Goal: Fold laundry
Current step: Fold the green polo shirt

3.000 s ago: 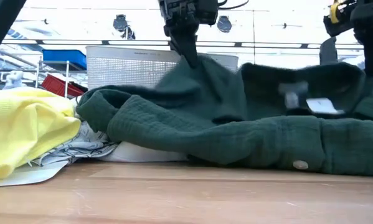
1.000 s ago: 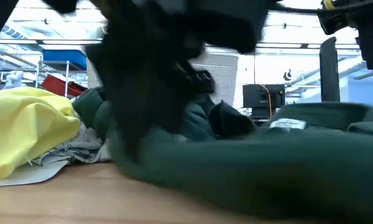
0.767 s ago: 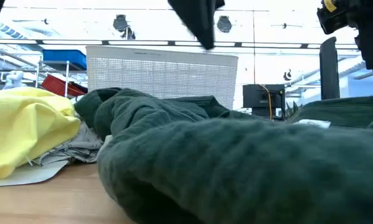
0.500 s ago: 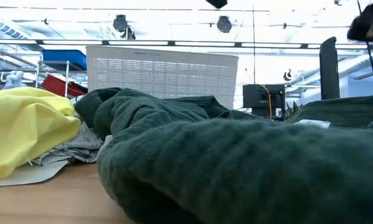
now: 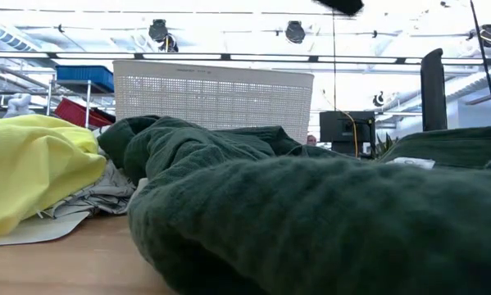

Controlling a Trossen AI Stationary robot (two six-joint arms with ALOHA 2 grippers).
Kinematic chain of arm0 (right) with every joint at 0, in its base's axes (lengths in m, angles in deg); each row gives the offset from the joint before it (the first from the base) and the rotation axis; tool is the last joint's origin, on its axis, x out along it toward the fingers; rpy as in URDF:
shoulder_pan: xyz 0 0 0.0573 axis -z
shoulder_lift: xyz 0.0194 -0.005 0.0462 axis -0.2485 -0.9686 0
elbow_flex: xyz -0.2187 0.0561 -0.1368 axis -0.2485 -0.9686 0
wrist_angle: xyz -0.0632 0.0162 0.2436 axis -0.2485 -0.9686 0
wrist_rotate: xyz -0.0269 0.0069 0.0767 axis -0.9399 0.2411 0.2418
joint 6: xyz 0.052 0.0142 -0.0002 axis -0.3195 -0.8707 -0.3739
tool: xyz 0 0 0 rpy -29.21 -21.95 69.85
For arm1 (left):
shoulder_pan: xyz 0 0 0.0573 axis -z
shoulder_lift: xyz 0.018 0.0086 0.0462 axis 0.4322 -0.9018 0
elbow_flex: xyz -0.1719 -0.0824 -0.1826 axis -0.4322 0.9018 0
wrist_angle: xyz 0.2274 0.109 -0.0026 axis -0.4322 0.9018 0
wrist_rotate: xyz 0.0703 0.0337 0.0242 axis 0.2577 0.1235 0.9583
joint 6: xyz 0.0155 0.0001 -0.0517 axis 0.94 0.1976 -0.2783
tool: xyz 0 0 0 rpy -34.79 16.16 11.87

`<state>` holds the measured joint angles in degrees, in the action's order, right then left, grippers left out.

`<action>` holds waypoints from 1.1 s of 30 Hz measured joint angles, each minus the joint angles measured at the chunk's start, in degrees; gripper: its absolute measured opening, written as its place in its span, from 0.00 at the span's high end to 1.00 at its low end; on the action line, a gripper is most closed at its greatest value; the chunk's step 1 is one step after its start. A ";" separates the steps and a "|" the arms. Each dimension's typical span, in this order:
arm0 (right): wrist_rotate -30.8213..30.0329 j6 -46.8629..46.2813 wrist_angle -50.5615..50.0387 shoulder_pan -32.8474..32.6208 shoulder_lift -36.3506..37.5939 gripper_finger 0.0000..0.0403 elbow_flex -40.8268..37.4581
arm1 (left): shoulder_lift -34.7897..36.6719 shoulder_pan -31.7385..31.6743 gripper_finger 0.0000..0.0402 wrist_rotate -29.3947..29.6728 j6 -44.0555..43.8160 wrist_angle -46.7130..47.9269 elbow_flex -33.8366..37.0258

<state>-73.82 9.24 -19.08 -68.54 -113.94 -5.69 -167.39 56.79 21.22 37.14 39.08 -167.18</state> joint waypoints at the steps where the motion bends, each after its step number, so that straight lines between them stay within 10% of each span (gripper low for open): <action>1: -0.90 0.92 0.95 -0.25 -2.10 0.58 0.04 | 0.00 -0.02 0.56 0.06 0.57 0.14 0.57; 13: -7.90 10.66 0.53 -0.35 -18.12 0.58 8.63 | 0.00 0.74 0.56 -0.07 -1.40 -7.06 3.66; 23: -5.87 1.37 -4.64 1.65 -22.03 0.60 6.51 | 0.00 1.56 0.56 -0.48 -1.42 -8.98 3.66; 33: 1.77 -28.10 -16.63 1.71 -15.26 0.97 0.88 | -0.66 1.85 0.56 1.27 -1.57 -17.83 3.63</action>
<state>-72.06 -18.86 -35.71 -66.83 -129.20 -4.81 -168.05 58.64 22.49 35.57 21.25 -163.55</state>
